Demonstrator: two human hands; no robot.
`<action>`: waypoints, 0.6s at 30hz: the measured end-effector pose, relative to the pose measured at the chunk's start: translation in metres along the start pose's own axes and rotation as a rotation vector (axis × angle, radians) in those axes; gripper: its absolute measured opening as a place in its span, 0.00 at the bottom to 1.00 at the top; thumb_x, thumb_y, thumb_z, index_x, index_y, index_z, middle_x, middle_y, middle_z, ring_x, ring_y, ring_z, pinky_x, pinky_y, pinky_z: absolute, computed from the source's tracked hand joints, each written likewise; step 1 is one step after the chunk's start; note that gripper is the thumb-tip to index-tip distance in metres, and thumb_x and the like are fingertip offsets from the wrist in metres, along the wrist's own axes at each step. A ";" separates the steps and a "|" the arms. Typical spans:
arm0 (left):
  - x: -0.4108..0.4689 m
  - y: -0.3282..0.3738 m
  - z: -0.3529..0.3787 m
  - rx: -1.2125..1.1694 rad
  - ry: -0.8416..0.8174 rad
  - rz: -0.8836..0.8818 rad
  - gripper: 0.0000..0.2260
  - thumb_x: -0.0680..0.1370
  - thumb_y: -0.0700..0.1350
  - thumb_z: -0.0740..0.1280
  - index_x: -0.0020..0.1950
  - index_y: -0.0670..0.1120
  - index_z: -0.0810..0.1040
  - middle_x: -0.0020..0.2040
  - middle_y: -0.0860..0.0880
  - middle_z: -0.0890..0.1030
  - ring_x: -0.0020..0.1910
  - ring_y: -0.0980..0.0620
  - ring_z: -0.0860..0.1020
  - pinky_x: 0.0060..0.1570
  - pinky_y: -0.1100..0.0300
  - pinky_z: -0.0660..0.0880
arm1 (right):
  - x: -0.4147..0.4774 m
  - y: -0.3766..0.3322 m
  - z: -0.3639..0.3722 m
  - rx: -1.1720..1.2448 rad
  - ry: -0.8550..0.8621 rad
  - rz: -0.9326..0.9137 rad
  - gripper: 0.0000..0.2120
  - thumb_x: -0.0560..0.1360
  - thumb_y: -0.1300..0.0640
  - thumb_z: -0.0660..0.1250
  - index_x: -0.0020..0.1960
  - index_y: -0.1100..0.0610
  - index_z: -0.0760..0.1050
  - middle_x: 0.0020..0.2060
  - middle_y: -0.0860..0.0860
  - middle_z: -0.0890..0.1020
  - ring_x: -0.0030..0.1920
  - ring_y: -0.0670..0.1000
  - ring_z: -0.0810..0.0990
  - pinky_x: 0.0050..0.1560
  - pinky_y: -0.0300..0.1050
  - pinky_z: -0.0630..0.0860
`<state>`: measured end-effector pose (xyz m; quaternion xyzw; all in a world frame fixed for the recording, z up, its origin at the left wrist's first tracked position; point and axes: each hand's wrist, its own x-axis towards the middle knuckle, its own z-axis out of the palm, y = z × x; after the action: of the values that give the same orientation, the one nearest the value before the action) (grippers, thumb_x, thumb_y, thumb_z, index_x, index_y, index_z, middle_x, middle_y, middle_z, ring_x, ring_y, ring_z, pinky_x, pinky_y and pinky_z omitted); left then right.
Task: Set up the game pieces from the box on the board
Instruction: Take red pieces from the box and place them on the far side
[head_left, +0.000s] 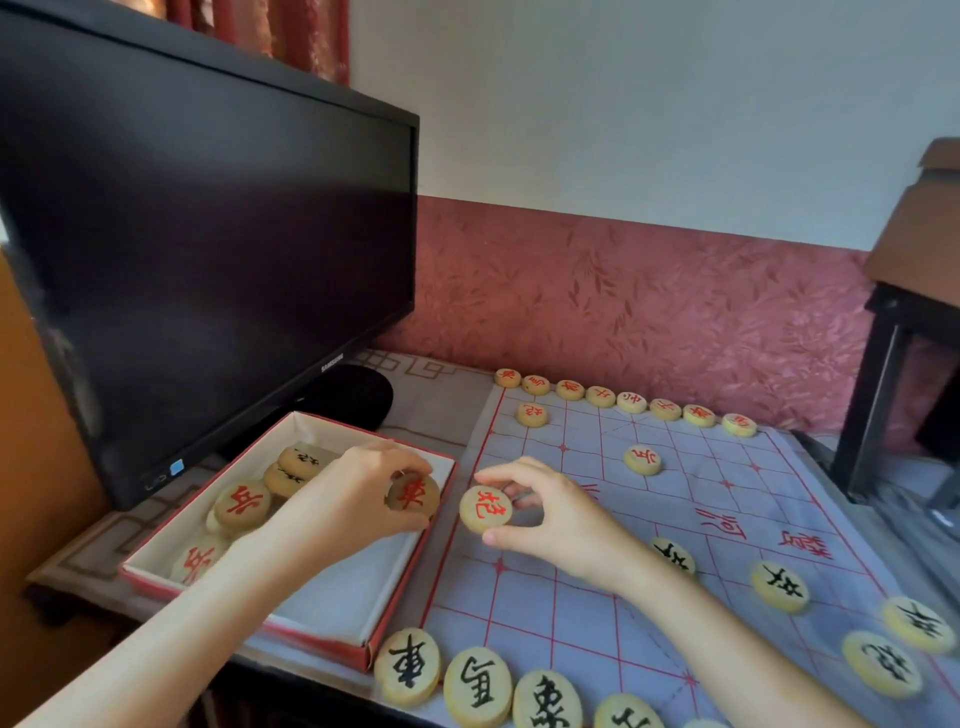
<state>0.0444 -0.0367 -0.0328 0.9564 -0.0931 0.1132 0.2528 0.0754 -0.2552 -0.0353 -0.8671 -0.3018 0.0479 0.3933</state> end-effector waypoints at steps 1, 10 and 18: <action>0.006 0.005 0.004 -0.020 0.006 0.005 0.22 0.66 0.49 0.75 0.58 0.51 0.77 0.54 0.54 0.78 0.52 0.55 0.77 0.53 0.58 0.76 | -0.001 0.004 -0.004 0.006 0.008 0.007 0.23 0.69 0.56 0.74 0.62 0.47 0.73 0.53 0.44 0.75 0.57 0.39 0.74 0.63 0.37 0.69; 0.065 0.051 0.049 -0.113 -0.008 0.088 0.22 0.66 0.49 0.75 0.59 0.52 0.77 0.52 0.54 0.76 0.51 0.55 0.75 0.52 0.61 0.75 | -0.016 0.049 -0.065 -0.014 0.109 0.134 0.23 0.69 0.57 0.74 0.62 0.47 0.73 0.52 0.42 0.75 0.55 0.36 0.74 0.55 0.27 0.69; 0.101 0.099 0.093 -0.177 -0.086 0.183 0.24 0.68 0.50 0.73 0.63 0.52 0.73 0.55 0.53 0.77 0.55 0.56 0.75 0.54 0.57 0.77 | -0.032 0.149 -0.161 -0.063 0.356 0.493 0.21 0.67 0.61 0.75 0.57 0.54 0.75 0.47 0.50 0.80 0.51 0.50 0.78 0.48 0.40 0.72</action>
<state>0.1336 -0.1810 -0.0392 0.9218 -0.2004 0.0861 0.3204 0.1738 -0.4540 -0.0360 -0.9208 -0.0100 -0.0201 0.3894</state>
